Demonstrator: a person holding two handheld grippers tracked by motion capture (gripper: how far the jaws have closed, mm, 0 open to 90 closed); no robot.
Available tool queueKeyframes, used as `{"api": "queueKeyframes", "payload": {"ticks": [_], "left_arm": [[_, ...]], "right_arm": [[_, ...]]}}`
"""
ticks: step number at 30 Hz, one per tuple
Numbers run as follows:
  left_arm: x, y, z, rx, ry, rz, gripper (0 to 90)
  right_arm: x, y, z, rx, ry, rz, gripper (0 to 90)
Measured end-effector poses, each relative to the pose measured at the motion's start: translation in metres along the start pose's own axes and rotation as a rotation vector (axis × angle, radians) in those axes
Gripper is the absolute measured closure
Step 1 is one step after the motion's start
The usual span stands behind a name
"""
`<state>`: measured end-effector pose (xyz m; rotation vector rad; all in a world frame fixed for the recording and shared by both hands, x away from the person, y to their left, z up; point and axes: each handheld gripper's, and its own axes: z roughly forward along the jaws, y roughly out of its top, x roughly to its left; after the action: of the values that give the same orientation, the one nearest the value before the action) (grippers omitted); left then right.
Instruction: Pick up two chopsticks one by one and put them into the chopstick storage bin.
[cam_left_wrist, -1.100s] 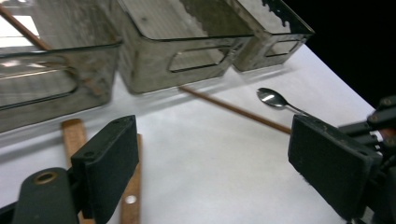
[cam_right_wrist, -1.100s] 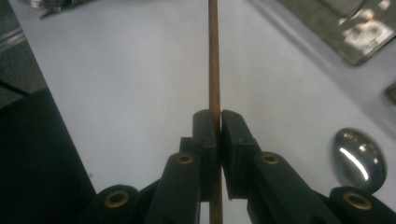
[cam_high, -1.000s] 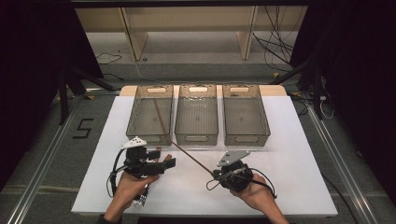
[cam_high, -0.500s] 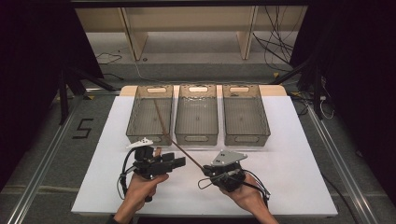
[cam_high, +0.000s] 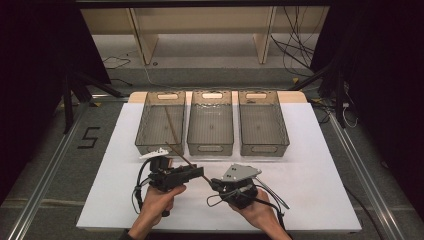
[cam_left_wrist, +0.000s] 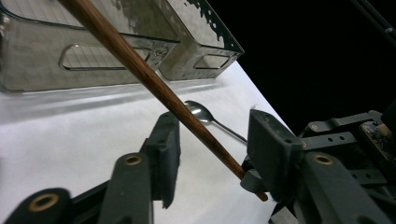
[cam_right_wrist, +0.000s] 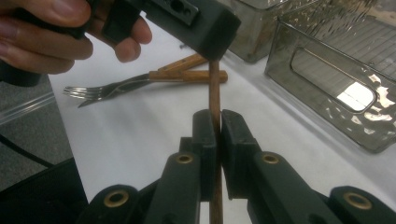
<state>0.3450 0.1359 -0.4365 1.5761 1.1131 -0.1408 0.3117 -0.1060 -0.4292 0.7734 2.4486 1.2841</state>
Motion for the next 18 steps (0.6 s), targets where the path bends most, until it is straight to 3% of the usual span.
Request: {"api": "queueKeyframes", "payload": {"ticks": [8,14,18], "left_arm": [[0.0016,-0.0002,-0.0006,-0.009,-0.025,-0.024,70.4],[0.0057,0.0015,-0.0033,-0.024,-0.125,-0.099,80.9],[0.0041,0.0028,-0.0045,-0.022,-0.149,-0.103,84.3]], "right_arm": [[0.0014,-0.0002,-0.0006,-0.022,0.003,0.005,85.3],[0.0018,-0.0002,-0.0024,-0.047,0.010,0.007,85.2],[0.0023,-0.0008,-0.0022,-0.055,0.014,0.007,84.8]]}}
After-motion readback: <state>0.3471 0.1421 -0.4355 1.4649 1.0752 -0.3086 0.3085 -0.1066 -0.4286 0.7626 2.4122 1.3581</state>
